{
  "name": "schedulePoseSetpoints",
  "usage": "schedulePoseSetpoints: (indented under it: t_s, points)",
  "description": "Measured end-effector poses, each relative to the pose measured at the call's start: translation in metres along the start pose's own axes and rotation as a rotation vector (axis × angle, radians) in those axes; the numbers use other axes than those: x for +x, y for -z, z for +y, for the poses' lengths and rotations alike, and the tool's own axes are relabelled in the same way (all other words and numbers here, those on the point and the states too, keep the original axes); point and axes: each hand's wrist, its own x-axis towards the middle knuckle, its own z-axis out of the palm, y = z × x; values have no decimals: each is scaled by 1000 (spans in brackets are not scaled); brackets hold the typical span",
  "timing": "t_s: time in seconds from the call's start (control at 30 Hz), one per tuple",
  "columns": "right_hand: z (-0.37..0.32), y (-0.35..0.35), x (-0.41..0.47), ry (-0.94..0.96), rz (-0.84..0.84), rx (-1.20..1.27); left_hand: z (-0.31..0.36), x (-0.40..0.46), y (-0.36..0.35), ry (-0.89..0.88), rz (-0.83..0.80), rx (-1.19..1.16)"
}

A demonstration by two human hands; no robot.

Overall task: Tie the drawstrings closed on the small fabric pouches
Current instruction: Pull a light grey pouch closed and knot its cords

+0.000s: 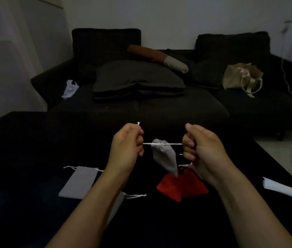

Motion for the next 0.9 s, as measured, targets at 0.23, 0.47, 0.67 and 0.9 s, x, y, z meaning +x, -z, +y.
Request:
schedulePoseSetpoints:
  t_s: [0.23, 0.47, 0.67, 0.9]
  points:
    - [3, 11, -2, 34, -90, -479, -10, -5, 19, -375, -301, 943]
    - [2, 11, -13, 136, -261, -1181, -11, 0, 26, -297, -354, 989]
    - [4, 7, -11, 0, -310, -762, -3, -3, 17, -113, -381, 569]
    - [3, 4, -11, 125, -316, -936, -2, -10, 9, -32, -378, 235]
